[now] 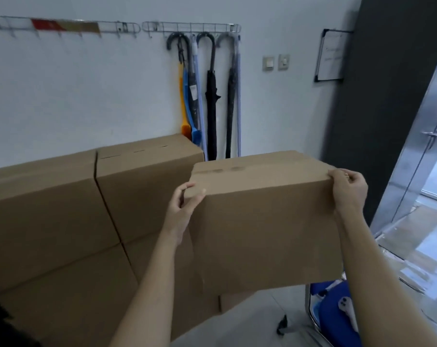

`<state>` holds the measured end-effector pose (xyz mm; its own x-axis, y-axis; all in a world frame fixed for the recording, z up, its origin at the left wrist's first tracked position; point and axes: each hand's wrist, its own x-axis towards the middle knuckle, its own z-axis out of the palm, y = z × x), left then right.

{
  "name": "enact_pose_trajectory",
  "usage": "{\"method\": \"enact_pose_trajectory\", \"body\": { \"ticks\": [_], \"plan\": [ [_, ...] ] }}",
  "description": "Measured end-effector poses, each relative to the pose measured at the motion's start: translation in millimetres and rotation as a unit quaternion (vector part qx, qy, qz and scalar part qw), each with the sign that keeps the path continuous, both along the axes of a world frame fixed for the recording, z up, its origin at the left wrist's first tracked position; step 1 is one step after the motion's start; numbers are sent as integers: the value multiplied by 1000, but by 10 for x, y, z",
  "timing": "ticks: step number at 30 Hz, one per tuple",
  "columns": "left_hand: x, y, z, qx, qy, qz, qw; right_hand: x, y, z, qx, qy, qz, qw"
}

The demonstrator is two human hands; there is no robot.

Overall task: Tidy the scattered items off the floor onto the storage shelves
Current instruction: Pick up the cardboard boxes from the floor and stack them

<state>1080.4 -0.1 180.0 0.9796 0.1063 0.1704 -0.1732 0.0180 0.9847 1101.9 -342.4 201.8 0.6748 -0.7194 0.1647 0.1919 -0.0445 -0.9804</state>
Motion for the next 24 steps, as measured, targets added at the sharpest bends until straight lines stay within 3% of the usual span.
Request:
{"method": "enact_pose_trajectory", "body": {
  "ticks": [11,19,24],
  "plan": [
    [999,-413,30,-49,-27,-34,998,774,-396,157,-1,-24,-47,999],
    [1693,-708,38,-48,-55,46,996,1810,-627,299,2,-58,43,997],
    [1962,-766,19,-72,-49,93,992,2473,-672,65,14,-47,108,993]
  ]
}}
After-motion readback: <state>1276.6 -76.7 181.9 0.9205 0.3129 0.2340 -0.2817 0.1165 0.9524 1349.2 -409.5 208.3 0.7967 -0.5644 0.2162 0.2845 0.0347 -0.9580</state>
